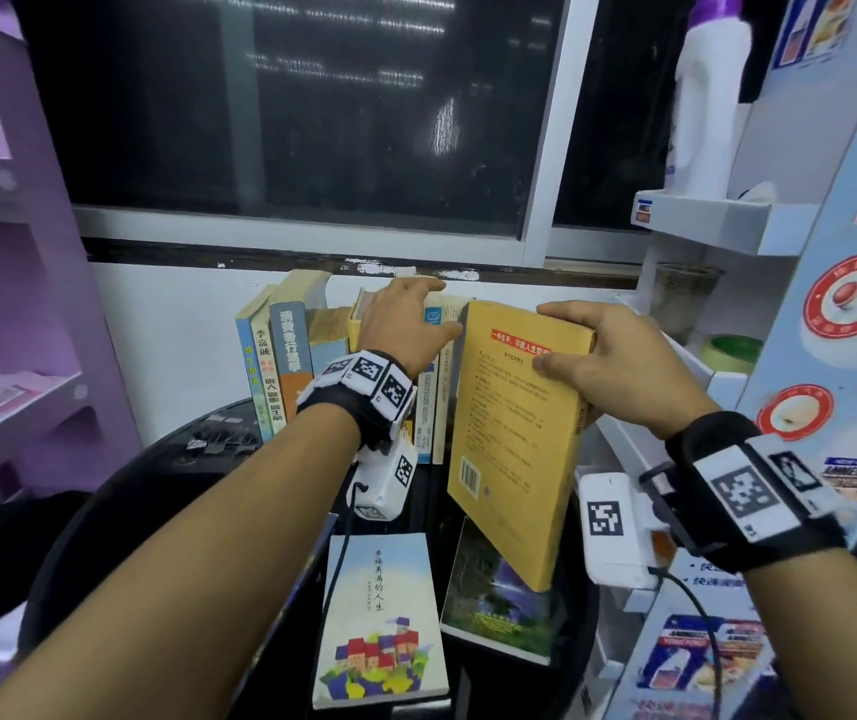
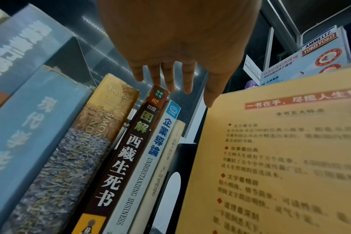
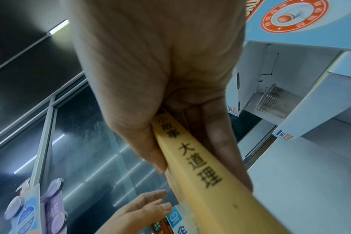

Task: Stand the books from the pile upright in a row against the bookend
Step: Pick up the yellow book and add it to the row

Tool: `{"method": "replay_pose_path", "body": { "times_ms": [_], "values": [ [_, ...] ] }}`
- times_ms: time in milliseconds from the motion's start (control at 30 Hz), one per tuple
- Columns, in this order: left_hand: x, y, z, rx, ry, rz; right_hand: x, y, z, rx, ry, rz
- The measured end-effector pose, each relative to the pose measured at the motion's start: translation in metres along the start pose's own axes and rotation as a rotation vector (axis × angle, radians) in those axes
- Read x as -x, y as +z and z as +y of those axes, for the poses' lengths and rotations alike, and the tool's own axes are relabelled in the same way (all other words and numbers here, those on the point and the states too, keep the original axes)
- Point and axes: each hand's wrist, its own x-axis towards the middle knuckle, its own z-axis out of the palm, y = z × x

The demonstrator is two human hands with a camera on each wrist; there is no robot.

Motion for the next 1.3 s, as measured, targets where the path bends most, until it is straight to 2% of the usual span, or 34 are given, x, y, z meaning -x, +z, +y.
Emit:
{"method": "replay_pose_path", "body": {
  "times_ms": [300, 467, 667, 833, 1300],
  "values": [
    [-0.02, 0.022, -0.014, -0.081, 0.07, 0.003, -0.036, 0.024, 0.011, 0.06, 0.014, 0.036],
    [-0.023, 0.031, -0.022, -0.202, 0.149, 0.055, -0.054, 0.035, 0.018, 0.093, 0.007, 0.083],
    [-0.021, 0.035, -0.035, -0.234, 0.254, 0.13, -0.073, 0.053, 0.021, 0.074, 0.016, 0.139],
    [-0.022, 0.03, -0.041, -0.247, 0.322, 0.115, -0.087, 0.066, 0.017, 0.085, 0.006, 0.141],
    [-0.028, 0.018, -0.041, -0.242, 0.318, -0.005, -0.123, 0.094, 0.021, 0.06, 0.046, 0.192]
  ]
}}
